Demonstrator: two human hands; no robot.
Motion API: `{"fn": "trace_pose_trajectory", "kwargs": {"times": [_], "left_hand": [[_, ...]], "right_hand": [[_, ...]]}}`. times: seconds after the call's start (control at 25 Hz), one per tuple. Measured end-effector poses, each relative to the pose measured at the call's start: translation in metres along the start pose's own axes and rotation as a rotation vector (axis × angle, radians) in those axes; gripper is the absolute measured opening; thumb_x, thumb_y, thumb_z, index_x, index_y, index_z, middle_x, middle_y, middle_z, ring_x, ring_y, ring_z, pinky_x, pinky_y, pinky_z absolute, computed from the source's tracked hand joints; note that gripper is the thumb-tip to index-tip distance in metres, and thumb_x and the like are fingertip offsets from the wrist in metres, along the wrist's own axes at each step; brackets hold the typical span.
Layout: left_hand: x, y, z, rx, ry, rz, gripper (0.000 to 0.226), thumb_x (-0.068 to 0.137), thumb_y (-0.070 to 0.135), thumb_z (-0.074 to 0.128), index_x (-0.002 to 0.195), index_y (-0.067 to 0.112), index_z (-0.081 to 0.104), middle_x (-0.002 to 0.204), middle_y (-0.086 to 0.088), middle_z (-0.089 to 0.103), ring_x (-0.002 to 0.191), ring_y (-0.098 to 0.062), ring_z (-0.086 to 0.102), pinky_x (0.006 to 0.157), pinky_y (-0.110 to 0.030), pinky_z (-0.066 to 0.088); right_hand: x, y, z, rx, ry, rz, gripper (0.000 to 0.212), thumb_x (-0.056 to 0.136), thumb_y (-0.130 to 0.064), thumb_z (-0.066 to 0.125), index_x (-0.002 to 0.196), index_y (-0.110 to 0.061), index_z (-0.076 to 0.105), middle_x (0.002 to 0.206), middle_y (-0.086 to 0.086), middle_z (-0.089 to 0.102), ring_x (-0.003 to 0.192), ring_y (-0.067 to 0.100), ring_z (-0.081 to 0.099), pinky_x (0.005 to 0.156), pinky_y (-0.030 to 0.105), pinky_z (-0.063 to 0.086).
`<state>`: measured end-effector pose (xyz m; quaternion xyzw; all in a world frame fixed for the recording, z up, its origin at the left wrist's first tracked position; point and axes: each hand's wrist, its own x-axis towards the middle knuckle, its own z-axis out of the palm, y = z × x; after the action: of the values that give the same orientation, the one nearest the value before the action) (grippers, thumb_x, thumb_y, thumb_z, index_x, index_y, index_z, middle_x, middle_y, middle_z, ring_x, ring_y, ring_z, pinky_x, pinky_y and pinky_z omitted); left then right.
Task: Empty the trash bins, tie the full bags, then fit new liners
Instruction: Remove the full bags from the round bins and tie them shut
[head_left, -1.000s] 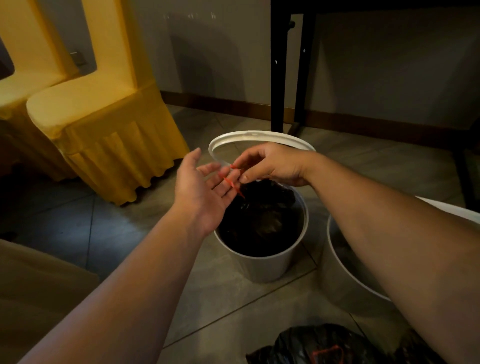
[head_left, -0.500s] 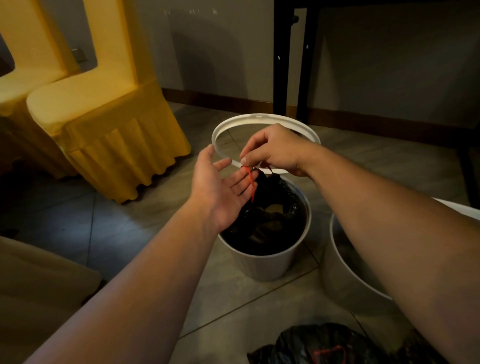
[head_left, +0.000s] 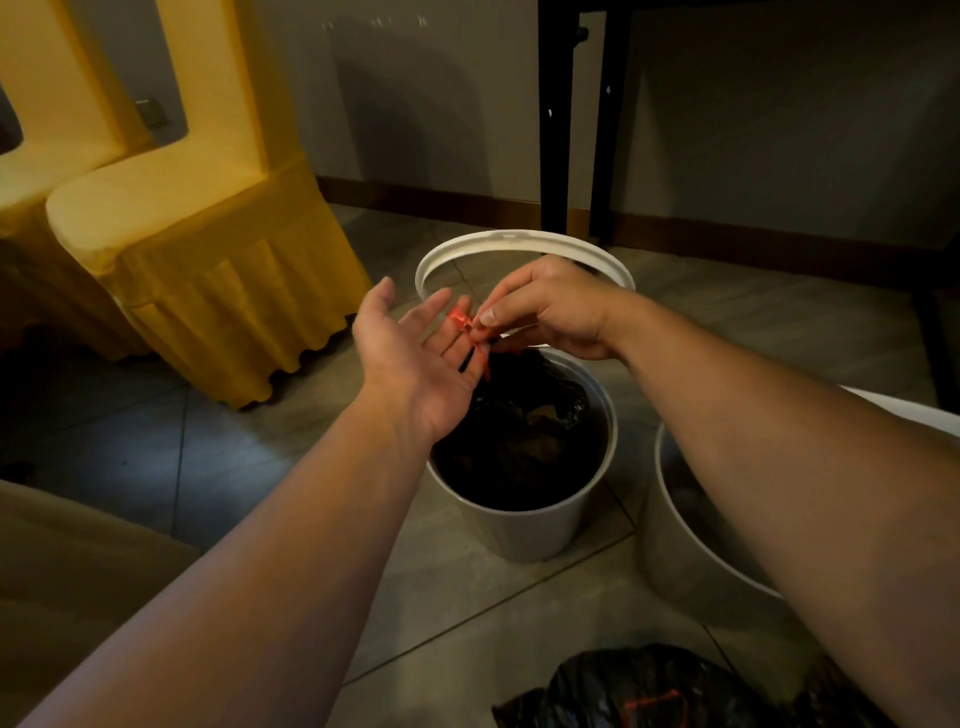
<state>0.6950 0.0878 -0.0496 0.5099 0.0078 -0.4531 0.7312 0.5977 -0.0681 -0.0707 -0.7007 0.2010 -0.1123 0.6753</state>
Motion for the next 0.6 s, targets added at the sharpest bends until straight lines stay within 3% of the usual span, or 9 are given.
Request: {"fn": "trace_pose_trajectory", "kwargs": {"times": [0.04,0.12,0.2,0.24,0.32,0.4,0.52,0.6], "left_hand": [[0.000,0.001,-0.004,0.028,-0.008,0.009,0.065,0.096,0.067,0.047,0.125,0.014,0.073,0.113,-0.009,0.081,0.110,-0.029,0.076,0.107,-0.045,0.049],[0.000,0.005,-0.014,0.105,-0.058,0.011,0.070,0.094,0.072,0.046,0.128,0.015,0.070,0.116,-0.009,0.080,0.105,-0.028,0.078,0.106,-0.046,0.049],[-0.002,0.013,-0.020,0.168,-0.129,0.006,0.074,0.092,0.076,0.046,0.132,0.017,0.067,0.121,-0.012,0.078,0.106,-0.030,0.078,0.104,-0.048,0.051],[-0.003,0.017,-0.022,0.197,-0.159,0.010,0.076,0.091,0.077,0.046,0.134,0.018,0.066,0.122,-0.013,0.078,0.108,-0.031,0.077,0.103,-0.049,0.052],[-0.006,0.023,-0.021,0.252,-0.199,0.025,0.078,0.091,0.079,0.044,0.135,0.018,0.065,0.125,-0.014,0.077,0.113,-0.031,0.075,0.104,-0.049,0.052],[-0.010,0.027,-0.018,0.300,-0.212,0.050,0.078,0.092,0.079,0.043,0.135,0.018,0.065,0.124,-0.016,0.077,0.114,-0.030,0.075,0.103,-0.047,0.055],[-0.015,0.035,-0.014,0.350,-0.213,0.102,0.077,0.092,0.078,0.045,0.130,0.015,0.068,0.118,-0.017,0.078,0.102,-0.029,0.077,0.079,-0.041,0.062],[-0.018,0.046,-0.015,0.347,-0.229,0.136,0.076,0.091,0.077,0.047,0.128,0.015,0.069,0.114,-0.017,0.078,0.095,-0.029,0.076,0.068,-0.037,0.060]], "right_hand": [[0.001,0.003,-0.002,0.014,0.051,-0.030,0.011,0.088,0.002,0.074,0.093,-0.006,0.079,0.094,0.017,0.077,0.093,0.026,0.076,0.092,0.044,0.062],[0.002,0.006,-0.006,-0.055,0.074,-0.038,0.037,0.083,0.003,0.079,0.113,-0.018,0.073,0.109,0.011,0.070,0.103,0.021,0.070,0.096,0.042,0.058],[-0.001,0.011,-0.005,-0.161,-0.084,0.031,0.069,0.078,-0.006,0.088,0.133,-0.037,0.060,0.131,0.003,0.063,0.119,0.016,0.063,0.102,0.035,0.055],[-0.002,0.013,-0.001,-0.243,-0.177,0.067,0.076,0.075,-0.016,0.092,0.134,-0.048,0.056,0.134,-0.001,0.064,0.122,0.014,0.063,0.103,0.034,0.053],[-0.002,0.020,0.010,-0.442,-0.243,0.104,0.077,0.064,-0.041,0.098,0.124,-0.062,0.054,0.130,-0.011,0.068,0.119,0.014,0.065,0.101,0.036,0.053],[0.002,0.027,0.018,-0.564,-0.198,0.176,0.076,0.053,-0.056,0.097,0.119,-0.059,0.060,0.125,-0.013,0.069,0.115,0.018,0.066,0.103,0.044,0.053],[0.010,0.039,0.022,-0.609,-0.160,0.196,0.056,0.065,-0.051,0.094,0.114,-0.042,0.070,0.113,-0.010,0.074,0.105,0.018,0.069,0.102,0.049,0.055],[0.015,0.047,0.022,-0.642,-0.160,0.141,0.043,0.074,-0.042,0.092,0.112,-0.034,0.074,0.107,-0.008,0.076,0.103,0.017,0.070,0.103,0.047,0.053]]}}
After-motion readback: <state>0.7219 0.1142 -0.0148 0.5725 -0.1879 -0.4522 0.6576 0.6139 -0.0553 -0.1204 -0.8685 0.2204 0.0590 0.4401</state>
